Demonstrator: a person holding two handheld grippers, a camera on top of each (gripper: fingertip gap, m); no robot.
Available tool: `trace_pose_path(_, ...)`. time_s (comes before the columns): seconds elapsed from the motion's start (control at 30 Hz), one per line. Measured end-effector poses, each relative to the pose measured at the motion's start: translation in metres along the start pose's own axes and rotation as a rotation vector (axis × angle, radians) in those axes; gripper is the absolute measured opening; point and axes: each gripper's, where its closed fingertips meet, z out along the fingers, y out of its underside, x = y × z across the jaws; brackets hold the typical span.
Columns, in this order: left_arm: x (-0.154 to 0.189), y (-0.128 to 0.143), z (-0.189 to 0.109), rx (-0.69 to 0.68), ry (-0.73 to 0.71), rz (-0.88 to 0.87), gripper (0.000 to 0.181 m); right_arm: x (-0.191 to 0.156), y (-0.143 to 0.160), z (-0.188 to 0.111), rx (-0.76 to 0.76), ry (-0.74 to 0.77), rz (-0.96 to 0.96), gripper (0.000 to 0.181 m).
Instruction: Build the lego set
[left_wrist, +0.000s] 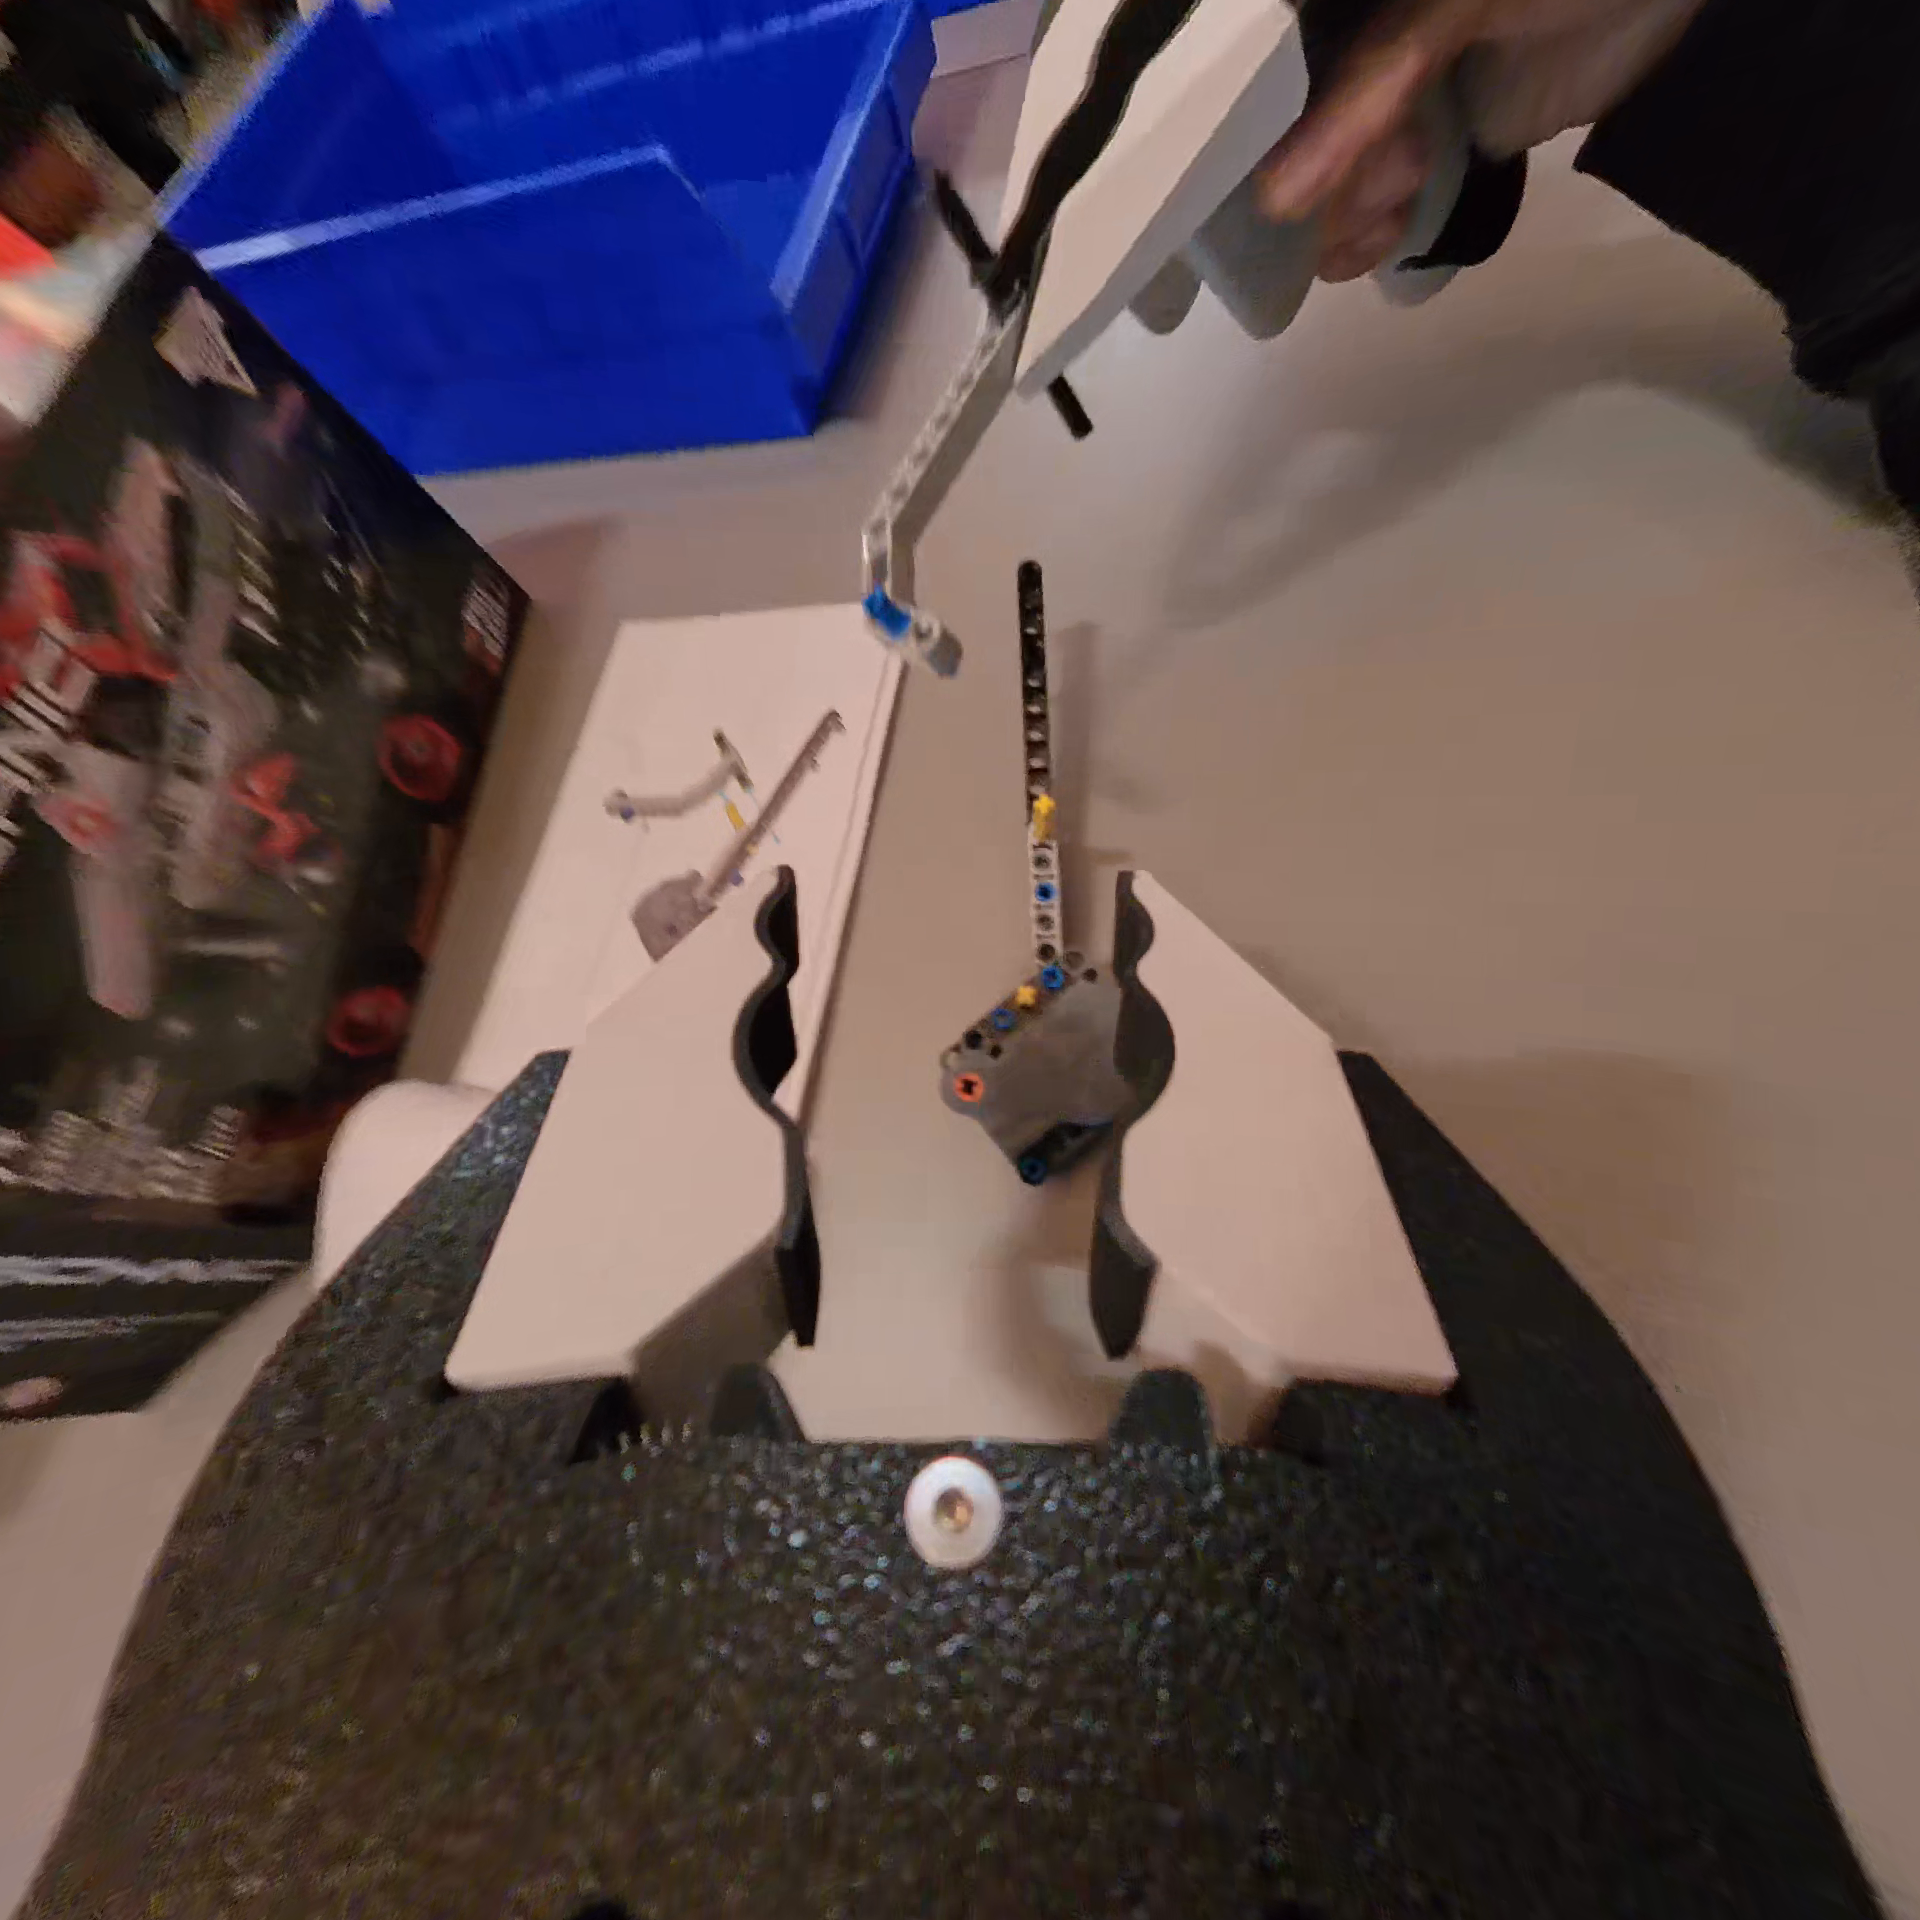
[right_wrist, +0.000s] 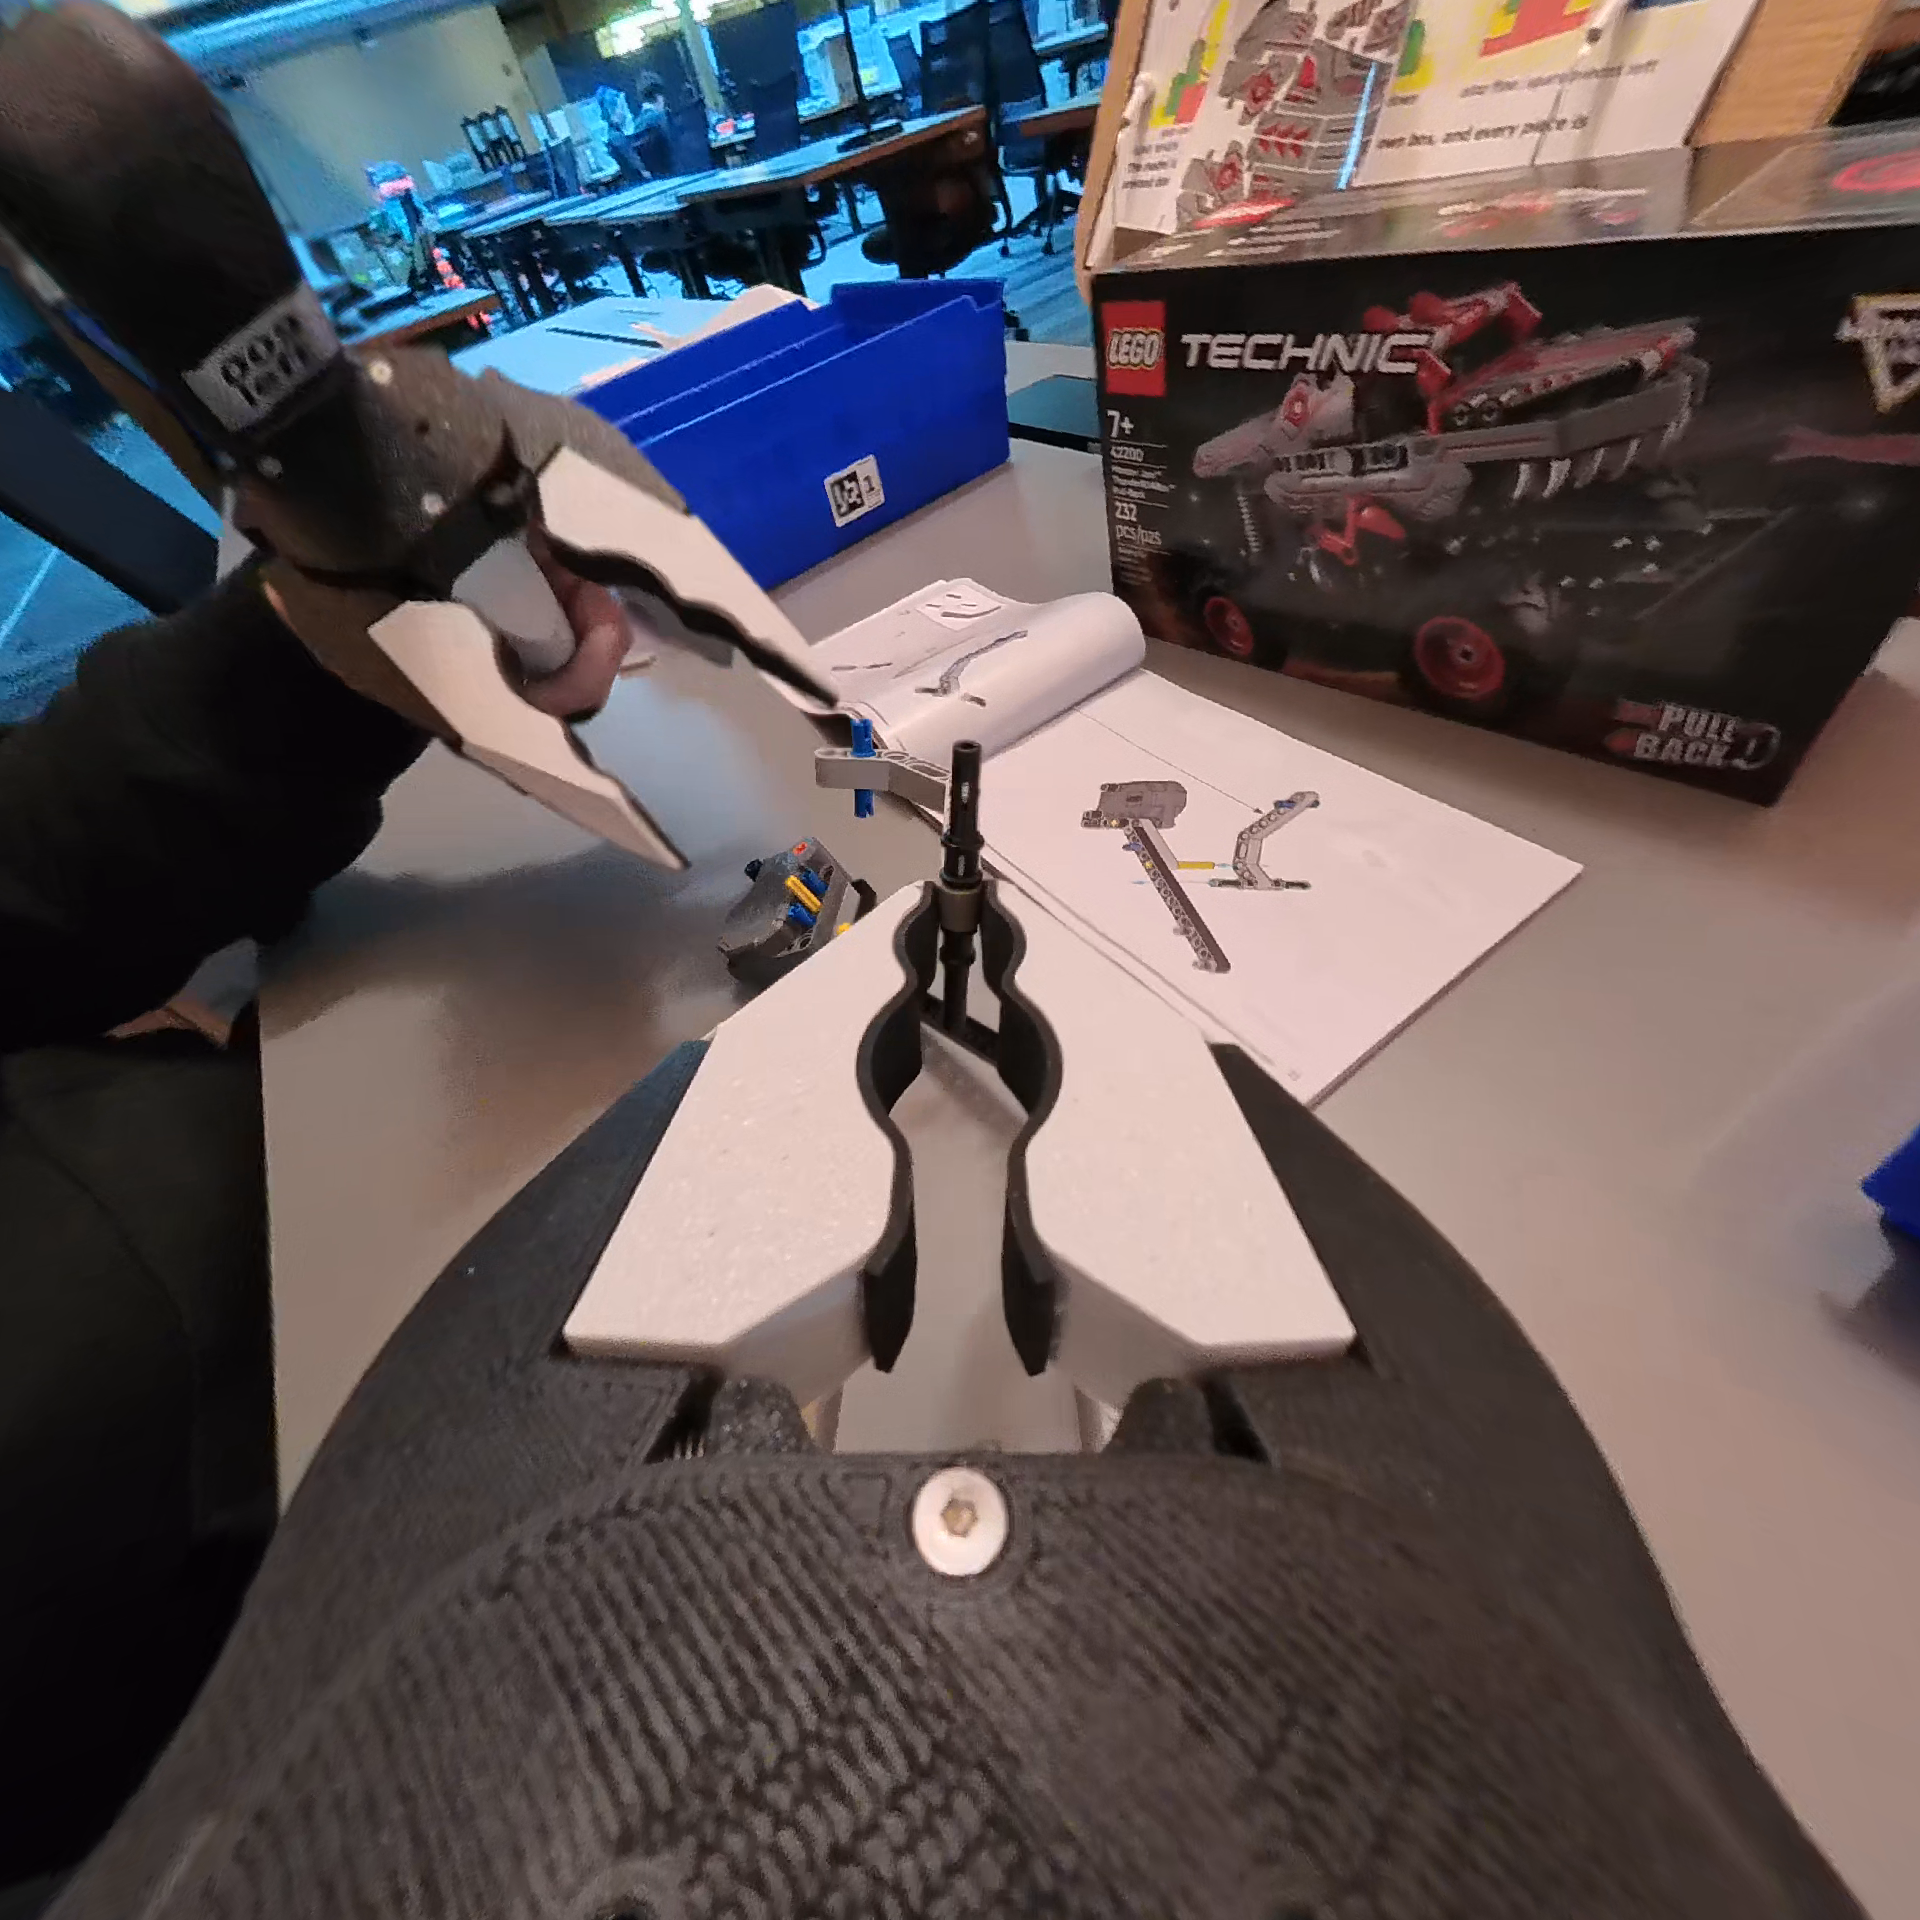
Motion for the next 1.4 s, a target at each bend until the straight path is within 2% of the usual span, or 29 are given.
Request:
trace_pose_path(0.03, -0.002, -0.003, 0.000, 0.003, -0.015, 0.043, 0.054, -0.003, 0.001, 0.002, -0.004, -0.011, -0.031, 0.004)
trace_pose_path(0.1, 0.001, -0.007, 0.003, 0.014, 0.014, 0.090, 0.051, -0.006, 0.006, 0.007, -0.037, -0.016, -0.092, 0.004)
trace_pose_path(0.23, 0.000, -0.012, 0.005, 0.031, 0.041, 0.061, 0.047, -0.004, 0.015, 0.008, -0.118, 0.015, -0.121, 0.005)
trace_pose_path(0.47, 0.006, -0.010, 0.005, 0.038, 0.075, 0.048, 0.041, -0.015, 0.004, 0.014, -0.012, -0.058, -0.158, 0.004)
trace_pose_path(0.67, 0.006, -0.006, 0.001, 0.029, 0.112, 0.023, 0.041, -0.020, 0.009, 0.024, -0.018, -0.091, -0.227, 0.004)
trace_pose_path(0.87, 0.006, -0.004, -0.001, 0.026, 0.151, -0.019, 0.036, -0.020, 0.024, 0.031, -0.090, -0.093, -0.273, 0.004)
trace_pose_path(1.2, 0.010, 0.006, 0.016, -0.033, 0.172, -0.114, 0.033, -0.015, 0.030, 0.024, -0.082, -0.094, -0.284, 0.004)
trace_pose_path(1.4, 0.016, 0.005, 0.024, -0.047, 0.176, -0.111, 0.031, -0.013, 0.035, 0.018, -0.105, -0.080, -0.328, 0.004)
